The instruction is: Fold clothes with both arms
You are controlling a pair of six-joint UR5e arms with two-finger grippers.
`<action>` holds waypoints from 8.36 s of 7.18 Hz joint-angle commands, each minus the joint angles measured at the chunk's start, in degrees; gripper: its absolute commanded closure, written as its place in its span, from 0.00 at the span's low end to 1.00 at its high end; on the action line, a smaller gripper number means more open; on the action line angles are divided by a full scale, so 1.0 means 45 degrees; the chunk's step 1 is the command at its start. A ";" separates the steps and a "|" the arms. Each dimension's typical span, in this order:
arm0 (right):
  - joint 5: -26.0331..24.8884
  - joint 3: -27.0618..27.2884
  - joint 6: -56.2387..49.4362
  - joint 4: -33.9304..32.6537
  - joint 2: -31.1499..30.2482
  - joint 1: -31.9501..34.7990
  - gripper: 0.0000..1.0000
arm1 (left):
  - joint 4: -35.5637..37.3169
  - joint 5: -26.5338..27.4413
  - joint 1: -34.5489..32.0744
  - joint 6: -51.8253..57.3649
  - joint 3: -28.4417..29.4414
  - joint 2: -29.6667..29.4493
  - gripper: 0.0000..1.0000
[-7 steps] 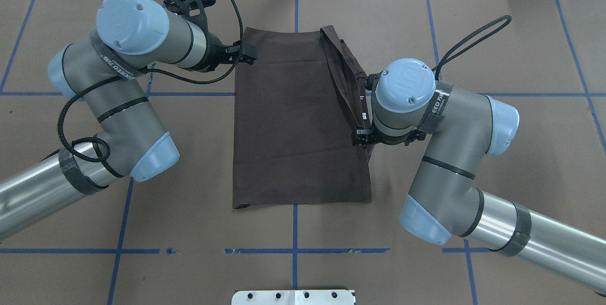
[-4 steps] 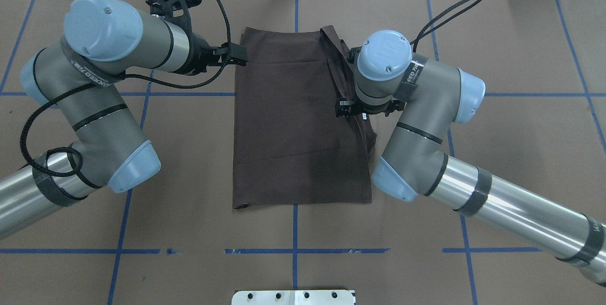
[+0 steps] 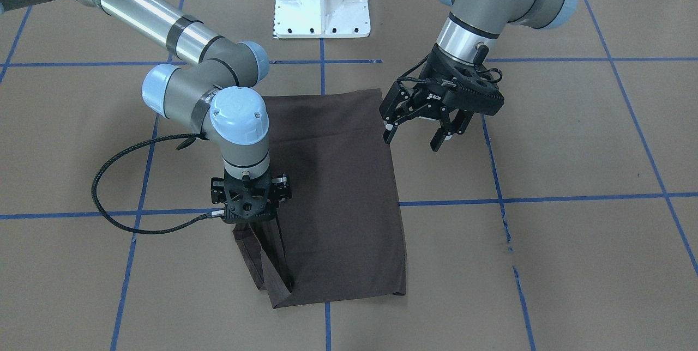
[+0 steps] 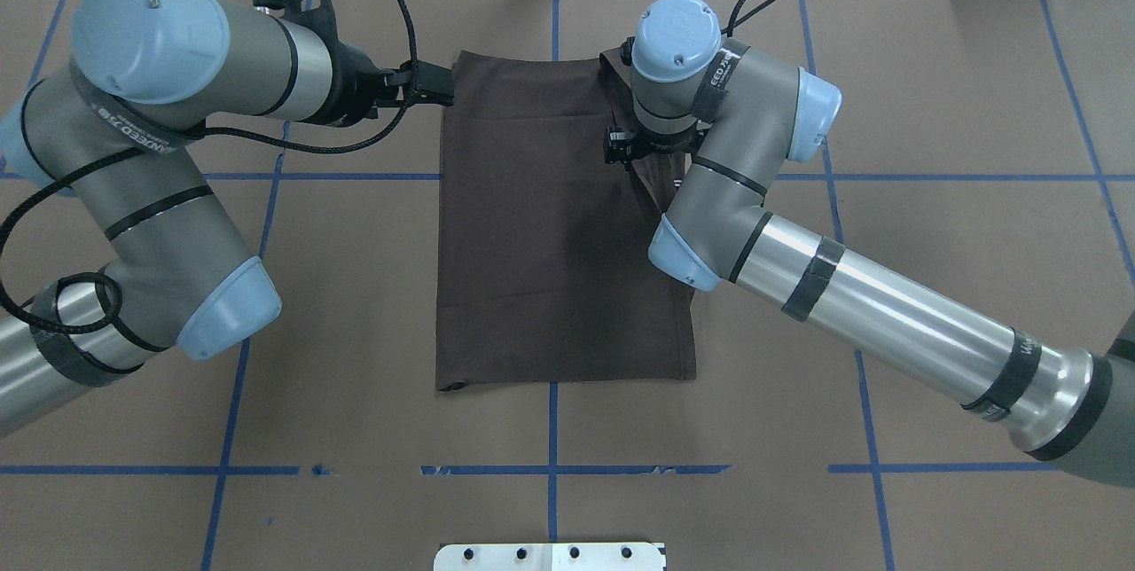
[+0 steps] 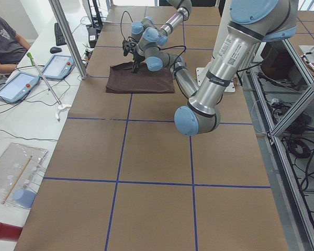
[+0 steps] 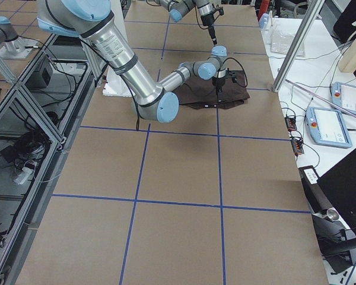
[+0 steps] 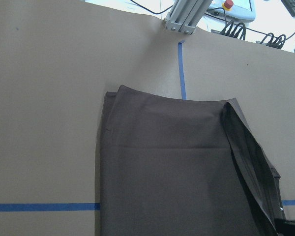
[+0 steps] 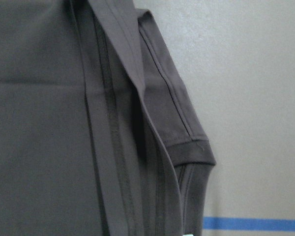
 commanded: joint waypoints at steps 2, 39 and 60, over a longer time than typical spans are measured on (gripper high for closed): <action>0.0416 -0.0780 -0.0128 0.0281 0.0176 0.0019 0.00 | 0.0003 -0.0015 -0.0120 0.0333 -0.0148 0.0054 0.00; 0.2663 0.7207 0.2722 -0.2453 -0.3262 -0.0177 0.00 | 0.2698 0.2544 0.5856 -0.9491 0.0086 0.1304 0.17; -0.0118 0.7948 1.0307 0.0340 -0.4981 -0.3040 0.00 | 0.2757 0.2446 0.6110 -0.9530 -0.0851 0.1304 1.00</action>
